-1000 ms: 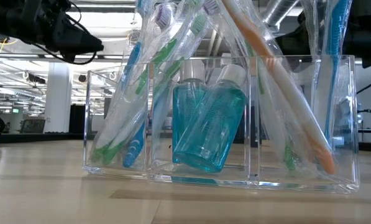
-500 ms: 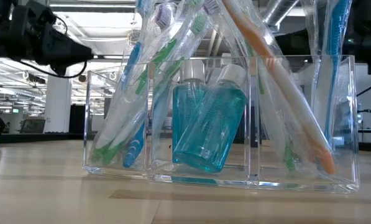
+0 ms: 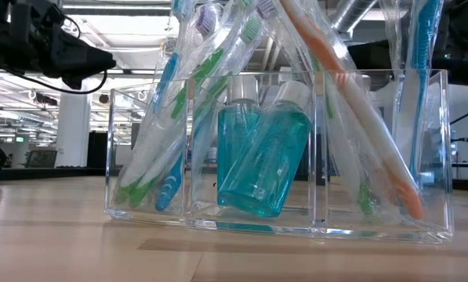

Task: Pick & Place toothbrushing station
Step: Return to Home Position

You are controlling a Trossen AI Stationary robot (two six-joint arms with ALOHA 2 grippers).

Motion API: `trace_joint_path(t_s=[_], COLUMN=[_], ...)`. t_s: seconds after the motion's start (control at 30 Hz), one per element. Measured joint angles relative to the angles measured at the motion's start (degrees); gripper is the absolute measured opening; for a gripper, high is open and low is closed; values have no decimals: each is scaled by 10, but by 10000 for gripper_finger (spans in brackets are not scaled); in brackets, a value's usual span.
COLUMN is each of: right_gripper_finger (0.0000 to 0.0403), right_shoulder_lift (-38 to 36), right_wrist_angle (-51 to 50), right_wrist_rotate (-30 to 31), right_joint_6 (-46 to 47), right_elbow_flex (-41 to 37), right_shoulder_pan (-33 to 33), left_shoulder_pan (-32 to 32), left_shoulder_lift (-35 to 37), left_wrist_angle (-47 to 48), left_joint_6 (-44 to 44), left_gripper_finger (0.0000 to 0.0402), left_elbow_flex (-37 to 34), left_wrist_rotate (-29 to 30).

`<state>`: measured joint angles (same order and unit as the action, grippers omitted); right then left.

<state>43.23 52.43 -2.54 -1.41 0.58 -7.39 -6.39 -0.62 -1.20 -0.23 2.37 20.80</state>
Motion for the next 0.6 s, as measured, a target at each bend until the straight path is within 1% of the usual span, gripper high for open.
trace_joint_path(t_s=[0.07, 0.17, 0.33, 0.47, 0.6], right_gripper_finger=[98, 98, 98, 98, 98], right_shoulder_lift=[-28, -84, -214, -318, -396], right_wrist_angle=[-36, -130, -263, -362, -432], right_wrist_rotate=[-2, -2, -4, -4, 3], right_joint_6=[0, 13, 25, 43, 43], right_elbow_flex=[0, 0, 0, 0, 0], right_shoulder_pan=[-8, -16, -13, -11, -8], left_shoulder_pan=[0, 0, 0, 0, 0], left_shoulder_lift=[0, 4, 6, 6, 0], left_wrist_angle=[4, 3, 4, 4, 5], left_joint_6=[2, 0, 0, -10, -11], left_gripper_finger=[104, 104, 104, 104, 104], left_elbow_flex=[0, 0, 0, 0, 0], left_wrist_rotate=[2, 4, 13, 6, 6])
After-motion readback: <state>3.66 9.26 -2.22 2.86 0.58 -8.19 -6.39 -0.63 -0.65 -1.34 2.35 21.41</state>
